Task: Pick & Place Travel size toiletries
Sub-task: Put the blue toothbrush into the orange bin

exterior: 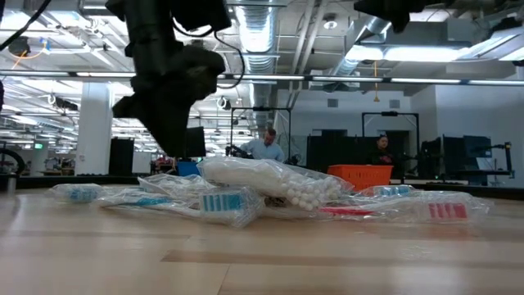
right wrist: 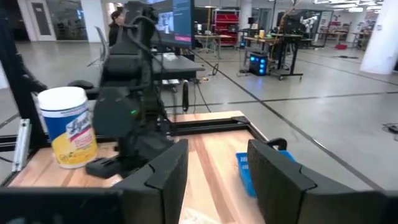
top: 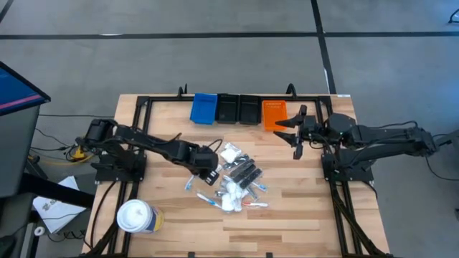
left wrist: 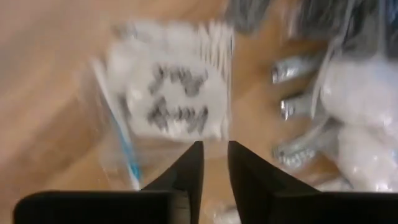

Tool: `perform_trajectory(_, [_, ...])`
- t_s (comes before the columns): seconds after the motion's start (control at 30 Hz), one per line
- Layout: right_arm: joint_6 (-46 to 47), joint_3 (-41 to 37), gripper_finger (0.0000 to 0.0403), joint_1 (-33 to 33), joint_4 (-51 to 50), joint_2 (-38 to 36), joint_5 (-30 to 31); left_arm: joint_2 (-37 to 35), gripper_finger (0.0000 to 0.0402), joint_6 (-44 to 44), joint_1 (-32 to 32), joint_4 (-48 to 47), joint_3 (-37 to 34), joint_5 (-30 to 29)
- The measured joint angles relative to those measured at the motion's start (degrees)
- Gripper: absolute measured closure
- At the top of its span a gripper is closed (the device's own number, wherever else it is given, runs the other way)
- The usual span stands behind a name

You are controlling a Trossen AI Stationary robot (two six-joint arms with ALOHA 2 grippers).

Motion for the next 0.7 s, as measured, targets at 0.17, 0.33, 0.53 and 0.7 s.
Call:
perform_trajectory(0.17, [0.0, 0.0, 0.0244, -1.9, -0.4, 0.0, 0.0, -0.4, 0.0395, -1.2, 0.3, -4.5, 0.0, -0.2])
perform_trajectory(0.33, [0.0, 0.0, 0.0244, -2.9, -0.3, 0.0, 0.0, -1.5, 0.04, -1.9, 3.0, -5.2, 0.0, -5.9])
perform_trajectory(0.53, [0.0, 0.0, 0.0244, -3.2, -0.2, 0.0, 0.0, 3.2, 0.0401, -0.3, 6.3, -4.2, -0.6, -1.7])
perform_trajectory(0.7, [0.3, 0.0, 0.0244, -3.2, -0.2, 0.0, 0.0, 6.0, 0.0401, 4.1, 8.9, 0.9, -0.6, 2.2])
